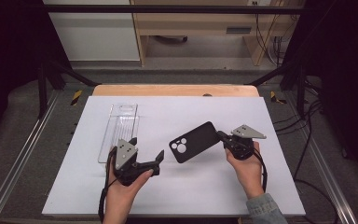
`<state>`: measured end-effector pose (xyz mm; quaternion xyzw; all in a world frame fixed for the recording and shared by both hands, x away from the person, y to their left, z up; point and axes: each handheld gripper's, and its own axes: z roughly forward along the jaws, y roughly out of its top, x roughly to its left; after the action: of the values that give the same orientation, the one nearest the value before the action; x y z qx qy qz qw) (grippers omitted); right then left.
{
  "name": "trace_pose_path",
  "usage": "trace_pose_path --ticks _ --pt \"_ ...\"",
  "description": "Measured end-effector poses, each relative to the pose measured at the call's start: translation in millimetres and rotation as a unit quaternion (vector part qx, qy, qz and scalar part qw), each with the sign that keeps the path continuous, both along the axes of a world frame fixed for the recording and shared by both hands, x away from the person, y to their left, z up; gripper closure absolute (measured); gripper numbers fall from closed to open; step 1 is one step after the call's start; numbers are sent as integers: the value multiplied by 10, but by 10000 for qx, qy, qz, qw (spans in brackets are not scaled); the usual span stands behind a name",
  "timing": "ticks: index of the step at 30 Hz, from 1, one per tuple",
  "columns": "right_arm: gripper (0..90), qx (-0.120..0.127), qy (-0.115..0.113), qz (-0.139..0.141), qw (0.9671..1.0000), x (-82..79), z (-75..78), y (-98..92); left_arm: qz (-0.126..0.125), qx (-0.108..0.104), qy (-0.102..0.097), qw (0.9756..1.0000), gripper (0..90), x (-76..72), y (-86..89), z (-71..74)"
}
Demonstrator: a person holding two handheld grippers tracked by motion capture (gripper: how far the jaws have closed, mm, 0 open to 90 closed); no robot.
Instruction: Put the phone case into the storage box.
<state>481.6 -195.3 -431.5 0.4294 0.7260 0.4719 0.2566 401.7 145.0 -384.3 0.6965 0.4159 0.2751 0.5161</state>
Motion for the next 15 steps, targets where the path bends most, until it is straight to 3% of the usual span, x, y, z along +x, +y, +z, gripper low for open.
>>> trace_pose_path --ticks 9,15 --pt "890 -53 -75 0 10000 -14 28 -37 -122 61 115 9998 19 29 -164 -61" --pt "890 -277 -129 59 9995 -25 47 -32 -170 88 192 9996 19 46 -229 -131"
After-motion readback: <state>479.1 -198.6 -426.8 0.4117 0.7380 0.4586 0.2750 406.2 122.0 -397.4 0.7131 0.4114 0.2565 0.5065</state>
